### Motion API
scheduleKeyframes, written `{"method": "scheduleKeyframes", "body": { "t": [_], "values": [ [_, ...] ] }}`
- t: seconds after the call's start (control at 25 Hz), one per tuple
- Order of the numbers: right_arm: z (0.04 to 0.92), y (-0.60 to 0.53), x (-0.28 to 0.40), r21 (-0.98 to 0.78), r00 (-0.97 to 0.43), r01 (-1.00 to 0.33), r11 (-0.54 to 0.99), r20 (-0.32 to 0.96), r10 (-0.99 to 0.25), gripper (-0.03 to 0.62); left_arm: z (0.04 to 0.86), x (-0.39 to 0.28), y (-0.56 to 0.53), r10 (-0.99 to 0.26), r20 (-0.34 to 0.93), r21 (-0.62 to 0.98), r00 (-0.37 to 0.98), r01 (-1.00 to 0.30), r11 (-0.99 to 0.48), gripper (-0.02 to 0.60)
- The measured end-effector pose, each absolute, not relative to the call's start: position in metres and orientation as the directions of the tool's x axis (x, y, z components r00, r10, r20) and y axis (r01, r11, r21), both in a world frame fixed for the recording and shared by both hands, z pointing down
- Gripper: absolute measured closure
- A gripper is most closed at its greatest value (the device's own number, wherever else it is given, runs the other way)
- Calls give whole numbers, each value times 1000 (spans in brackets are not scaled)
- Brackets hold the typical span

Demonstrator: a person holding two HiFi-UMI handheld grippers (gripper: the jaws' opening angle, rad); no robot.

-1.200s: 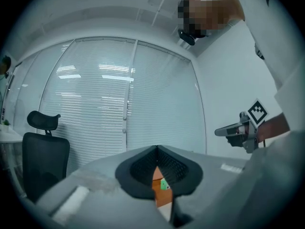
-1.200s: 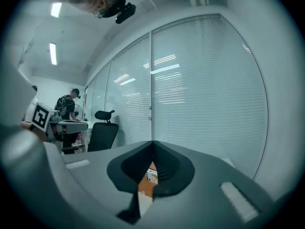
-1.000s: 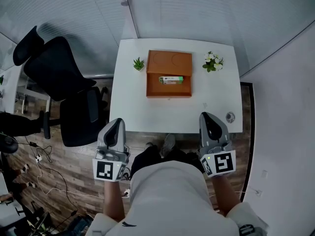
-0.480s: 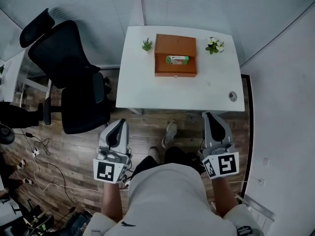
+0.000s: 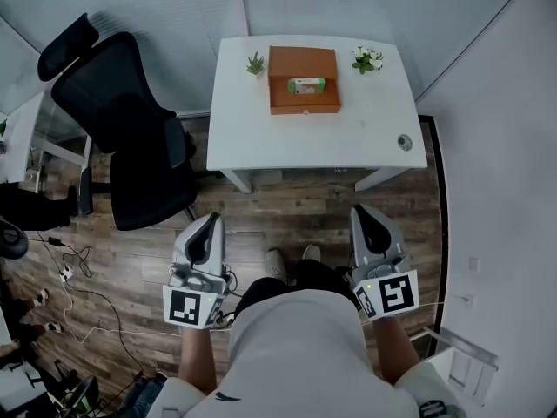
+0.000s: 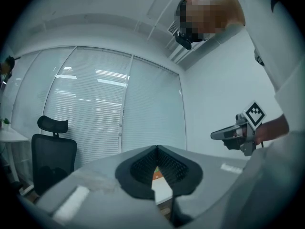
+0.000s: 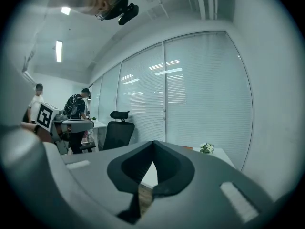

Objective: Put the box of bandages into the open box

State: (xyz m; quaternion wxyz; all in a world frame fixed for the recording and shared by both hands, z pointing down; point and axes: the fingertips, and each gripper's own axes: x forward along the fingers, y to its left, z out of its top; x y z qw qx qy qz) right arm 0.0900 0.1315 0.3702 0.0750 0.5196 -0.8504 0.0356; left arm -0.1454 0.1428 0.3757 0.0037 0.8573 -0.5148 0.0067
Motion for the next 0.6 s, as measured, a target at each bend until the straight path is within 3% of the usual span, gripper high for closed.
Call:
{"method": "scheduleKeyframes", "body": {
  "t": [0.6],
  "values": [
    [373,136,115,67,-466,-874,482,172,-868,594,383,-118,172,-914,17,28,405,-914,-404,576]
  ]
}}
